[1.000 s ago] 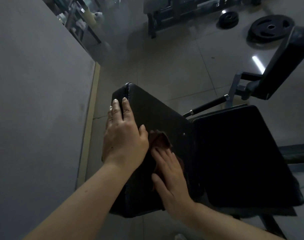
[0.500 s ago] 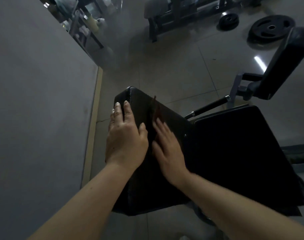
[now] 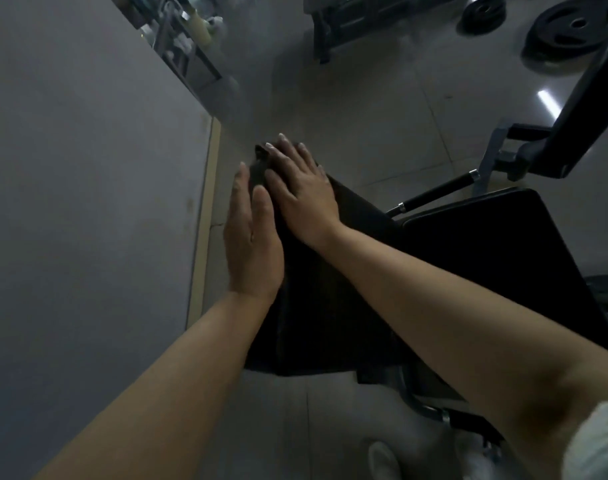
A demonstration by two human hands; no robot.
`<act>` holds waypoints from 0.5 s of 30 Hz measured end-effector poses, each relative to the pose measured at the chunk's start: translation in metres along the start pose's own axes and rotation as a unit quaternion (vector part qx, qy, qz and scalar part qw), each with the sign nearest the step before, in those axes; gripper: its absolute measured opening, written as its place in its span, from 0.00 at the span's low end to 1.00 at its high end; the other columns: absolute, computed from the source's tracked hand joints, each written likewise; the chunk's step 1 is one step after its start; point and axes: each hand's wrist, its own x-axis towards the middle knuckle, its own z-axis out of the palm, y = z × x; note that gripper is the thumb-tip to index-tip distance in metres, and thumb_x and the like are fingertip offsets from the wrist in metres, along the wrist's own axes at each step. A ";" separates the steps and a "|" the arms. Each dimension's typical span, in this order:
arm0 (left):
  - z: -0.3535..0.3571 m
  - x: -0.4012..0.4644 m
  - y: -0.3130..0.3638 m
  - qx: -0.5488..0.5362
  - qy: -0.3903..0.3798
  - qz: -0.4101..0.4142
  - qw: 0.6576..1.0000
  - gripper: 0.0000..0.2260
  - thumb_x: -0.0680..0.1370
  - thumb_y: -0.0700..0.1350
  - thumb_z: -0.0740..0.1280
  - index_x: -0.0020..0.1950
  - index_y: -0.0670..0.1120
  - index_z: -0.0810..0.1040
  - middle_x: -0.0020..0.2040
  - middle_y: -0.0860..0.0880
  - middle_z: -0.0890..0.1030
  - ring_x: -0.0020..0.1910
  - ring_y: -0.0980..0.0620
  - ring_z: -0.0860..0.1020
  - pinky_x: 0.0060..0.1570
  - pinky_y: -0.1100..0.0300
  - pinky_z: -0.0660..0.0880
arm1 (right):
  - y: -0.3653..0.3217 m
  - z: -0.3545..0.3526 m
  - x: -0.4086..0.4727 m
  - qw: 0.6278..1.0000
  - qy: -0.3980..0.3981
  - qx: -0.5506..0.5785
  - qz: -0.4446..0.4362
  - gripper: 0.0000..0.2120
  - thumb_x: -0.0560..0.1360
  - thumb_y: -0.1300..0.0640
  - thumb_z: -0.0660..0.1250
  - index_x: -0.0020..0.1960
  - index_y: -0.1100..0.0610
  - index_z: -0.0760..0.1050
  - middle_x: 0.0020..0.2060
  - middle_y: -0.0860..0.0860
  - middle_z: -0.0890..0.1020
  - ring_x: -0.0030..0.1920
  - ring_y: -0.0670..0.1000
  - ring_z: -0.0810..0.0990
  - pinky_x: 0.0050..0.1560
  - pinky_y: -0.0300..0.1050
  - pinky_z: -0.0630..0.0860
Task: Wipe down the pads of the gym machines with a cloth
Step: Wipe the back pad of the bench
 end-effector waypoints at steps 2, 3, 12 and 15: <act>-0.003 -0.001 -0.003 -0.062 0.025 -0.009 0.998 0.23 0.83 0.52 0.51 0.76 0.45 0.59 0.74 0.49 0.65 0.68 0.64 0.64 0.60 0.78 0.62 | -0.005 0.003 -0.036 1.000 0.005 0.001 -0.022 0.24 0.81 0.45 0.50 0.76 0.47 0.58 0.77 0.44 0.53 0.77 0.48 0.46 0.76 0.51 0.44; -0.005 0.000 -0.005 -0.100 0.032 -0.023 0.994 0.24 0.81 0.54 0.51 0.75 0.45 0.61 0.72 0.50 0.68 0.68 0.62 0.66 0.61 0.76 0.64 | -0.008 0.006 -0.061 0.999 0.001 0.000 -0.034 0.24 0.80 0.44 0.49 0.76 0.46 0.57 0.77 0.43 0.52 0.77 0.47 0.45 0.75 0.50 0.43; -0.016 0.002 -0.010 -0.099 -0.104 -0.072 0.987 0.30 0.75 0.66 0.51 0.75 0.54 0.63 0.74 0.55 0.66 0.72 0.57 0.64 0.72 0.47 0.61 | -0.012 0.008 -0.183 0.995 -0.050 0.001 -0.085 0.26 0.81 0.40 0.46 0.77 0.46 0.54 0.77 0.42 0.52 0.77 0.47 0.47 0.75 0.50 0.47; -0.008 0.007 -0.005 -0.021 -0.122 -0.048 0.991 0.30 0.76 0.61 0.52 0.76 0.50 0.60 0.76 0.54 0.61 0.74 0.58 0.58 0.74 0.53 0.57 | -0.005 0.005 -0.121 0.999 -0.009 0.021 -0.033 0.26 0.80 0.40 0.47 0.76 0.44 0.50 0.77 0.41 0.52 0.77 0.43 0.45 0.76 0.52 0.50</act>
